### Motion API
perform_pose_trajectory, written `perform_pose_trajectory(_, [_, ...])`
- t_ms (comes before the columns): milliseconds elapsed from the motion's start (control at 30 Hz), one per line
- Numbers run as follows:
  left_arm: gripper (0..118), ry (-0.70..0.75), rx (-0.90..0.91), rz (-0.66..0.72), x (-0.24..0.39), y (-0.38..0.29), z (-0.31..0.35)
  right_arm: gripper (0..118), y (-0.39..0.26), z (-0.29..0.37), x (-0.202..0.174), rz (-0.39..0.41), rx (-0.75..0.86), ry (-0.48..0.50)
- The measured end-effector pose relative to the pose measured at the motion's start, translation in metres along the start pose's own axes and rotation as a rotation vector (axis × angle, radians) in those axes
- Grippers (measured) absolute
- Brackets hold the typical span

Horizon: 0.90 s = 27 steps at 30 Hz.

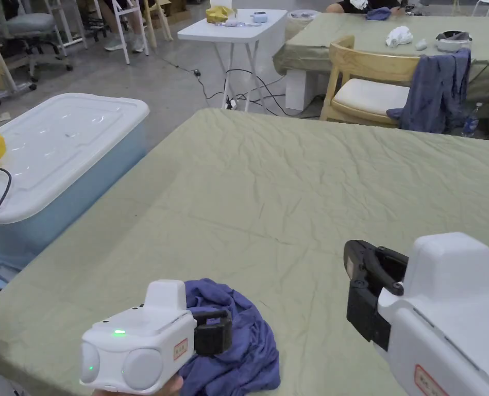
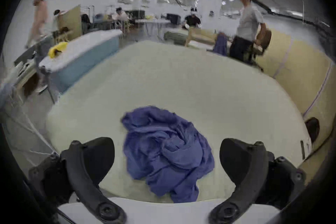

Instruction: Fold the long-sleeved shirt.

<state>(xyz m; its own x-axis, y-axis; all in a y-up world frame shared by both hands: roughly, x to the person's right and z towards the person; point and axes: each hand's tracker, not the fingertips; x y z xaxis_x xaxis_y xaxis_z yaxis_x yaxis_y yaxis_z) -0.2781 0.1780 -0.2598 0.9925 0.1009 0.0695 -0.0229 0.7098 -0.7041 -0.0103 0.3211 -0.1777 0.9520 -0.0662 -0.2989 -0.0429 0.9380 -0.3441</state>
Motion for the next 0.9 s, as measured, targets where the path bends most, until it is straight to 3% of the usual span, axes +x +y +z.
perform_pose_trajectory(33, [115, -0.007, -0.034, 0.008, -0.017, -0.008, -0.044, 4, -0.002, 0.000, 0.006, -0.002, -0.008, -0.009])
perform_pose_trajectory(133, [115, -0.052, -0.123, 0.029, -0.017, -0.019, -0.094, 4, -0.010, -0.001, 0.021, -0.005, -0.039, -0.052])
perform_pose_trajectory(200, [108, -0.013, -0.230, 0.004, -0.018, -0.026, -0.120, 4, -0.014, -0.004, 0.029, -0.007, -0.061, -0.081])
perform_pose_trajectory(233, [96, 0.032, -0.270, -0.014, -0.019, -0.028, -0.128, 4, -0.016, -0.005, 0.032, -0.010, -0.068, -0.088])
perform_pose_trajectory(267, [71, 0.070, -0.291, -0.028, -0.020, -0.029, -0.135, 4, -0.018, -0.005, 0.034, -0.013, -0.076, -0.094])
perform_pose_trajectory(300, [60, 0.062, -0.265, -0.026, -0.012, -0.024, -0.138, 4, -0.019, -0.005, 0.037, -0.015, -0.083, -0.100])
perform_pose_trajectory(333, [58, 0.054, -0.260, -0.022, -0.011, -0.018, -0.135, 4, -0.020, -0.004, 0.040, -0.016, -0.087, -0.103])
perform_pose_trajectory(400, [38, 0.043, -0.258, -0.037, -0.006, -0.006, -0.127, 4, -0.022, -0.002, 0.042, -0.013, -0.087, -0.114])
perform_pose_trajectory(433, [33, 0.078, -0.180, -0.084, 0.018, 0.000, -0.075, 4, -0.022, -0.001, 0.044, -0.012, -0.086, -0.125])
perform_pose_trajectory(633, [29, -0.067, -0.074, -0.065, 0.045, 0.062, 0.004, 4, -0.015, 0.016, 0.062, -0.101, -0.039, -0.140])
perform_pose_trajectory(900, [28, -0.240, 0.082, -0.083, 0.118, 0.166, 0.071, 4, 0.003, 0.064, 0.096, -0.129, 0.060, -0.191])
